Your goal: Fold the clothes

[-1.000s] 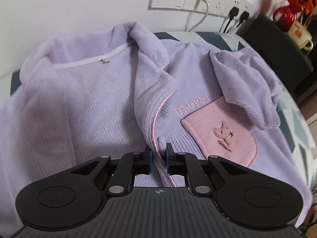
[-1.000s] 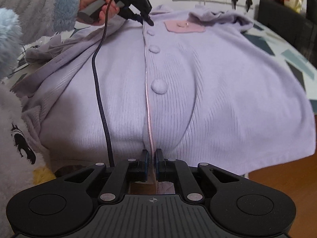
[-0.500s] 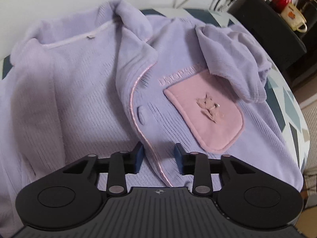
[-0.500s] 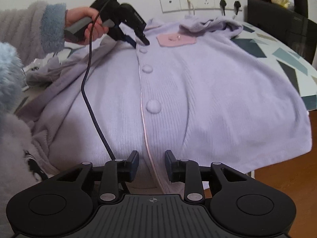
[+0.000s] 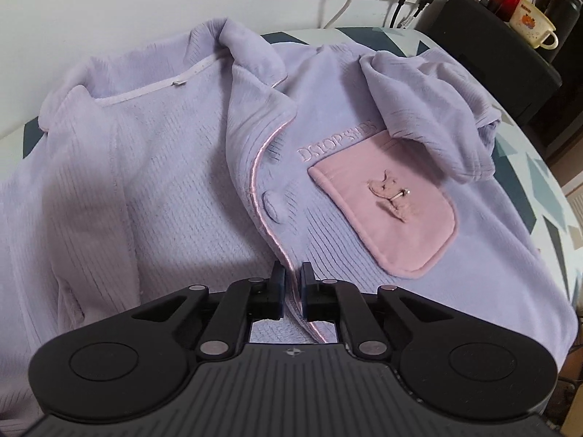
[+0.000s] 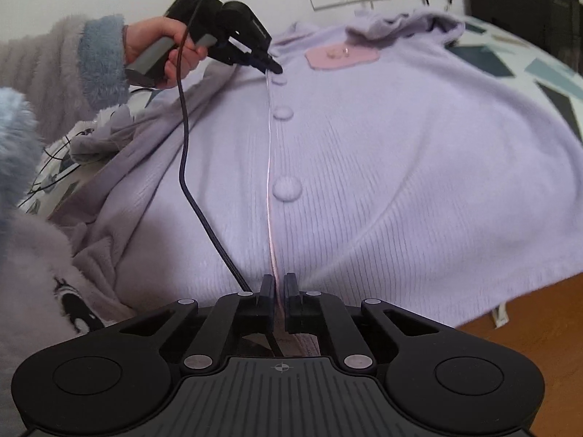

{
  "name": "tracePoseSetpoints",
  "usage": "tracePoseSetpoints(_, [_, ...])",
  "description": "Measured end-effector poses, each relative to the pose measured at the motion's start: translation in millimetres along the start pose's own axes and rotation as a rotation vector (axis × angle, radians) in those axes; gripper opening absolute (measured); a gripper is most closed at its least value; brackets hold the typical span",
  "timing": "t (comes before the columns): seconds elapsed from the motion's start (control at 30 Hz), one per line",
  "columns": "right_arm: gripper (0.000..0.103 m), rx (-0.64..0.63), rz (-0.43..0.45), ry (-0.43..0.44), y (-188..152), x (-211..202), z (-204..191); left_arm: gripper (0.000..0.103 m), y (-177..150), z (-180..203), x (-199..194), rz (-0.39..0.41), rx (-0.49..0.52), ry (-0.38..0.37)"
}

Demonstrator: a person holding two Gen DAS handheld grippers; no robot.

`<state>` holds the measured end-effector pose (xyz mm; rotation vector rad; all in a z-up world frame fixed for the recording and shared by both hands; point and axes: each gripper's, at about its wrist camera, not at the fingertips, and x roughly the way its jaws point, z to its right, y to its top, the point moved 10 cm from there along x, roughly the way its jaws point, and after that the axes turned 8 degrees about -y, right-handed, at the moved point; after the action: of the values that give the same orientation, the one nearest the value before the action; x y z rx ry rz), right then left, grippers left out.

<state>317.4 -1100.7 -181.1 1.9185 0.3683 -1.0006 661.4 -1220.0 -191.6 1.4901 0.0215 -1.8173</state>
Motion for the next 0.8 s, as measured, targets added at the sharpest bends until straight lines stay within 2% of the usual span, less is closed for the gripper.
tracePoseSetpoints(0.07, [0.006, 0.016, -0.007, -0.001, 0, 4, 2, 0.018, 0, 0, 1, -0.009, 0.004, 0.022])
tracePoseSetpoints(0.1, [0.008, 0.023, -0.010, -0.004, 0, 5, 4, 0.035, -1, 0, 1, -0.020, 0.003, 0.043])
tracePoseSetpoints(0.13, [0.015, 0.034, -0.018, -0.017, -1, 5, 5, 0.047, -2, 0, 0, -0.030, 0.000, 0.065])
tracePoseSetpoints(0.17, [0.031, 0.046, -0.034, -0.037, -3, 6, 6, 0.065, -2, 2, -4, -0.025, 0.005, 0.077])
tracePoseSetpoints(0.27, [0.046, 0.070, -0.011, -0.072, 0, -6, 8, 0.066, 0, 20, -23, 0.035, 0.049, 0.070])
tracePoseSetpoints(0.3, [0.052, 0.080, 0.012, -0.077, 3, -12, 10, 0.068, 0, 29, -29, 0.054, 0.071, 0.061])
tracePoseSetpoints(0.33, [0.062, 0.106, 0.036, -0.096, 6, -20, 15, 0.071, -2, 39, -33, 0.067, 0.094, 0.047])
tracePoseSetpoints(0.37, [0.065, 0.128, 0.054, -0.111, 8, -25, 23, 0.076, -3, 49, -36, 0.076, 0.118, 0.031])
tracePoseSetpoints(0.47, [0.070, 0.185, 0.099, -0.162, 12, -41, 49, 0.078, -10, 78, -37, 0.071, 0.170, -0.015])
tracePoseSetpoints(0.57, [0.070, 0.260, 0.133, -0.265, 17, -53, 96, 0.078, -16, 102, -29, 0.049, 0.179, -0.064])
tracePoseSetpoints(0.67, [0.068, 0.368, 0.192, -0.359, 23, -65, 142, 0.078, -12, 121, -19, 0.050, 0.129, -0.123])
tracePoseSetpoints(0.8, [0.066, 0.420, 0.242, -0.474, 30, -71, 193, 0.078, 26, 133, -9, 0.111, 0.006, -0.170])
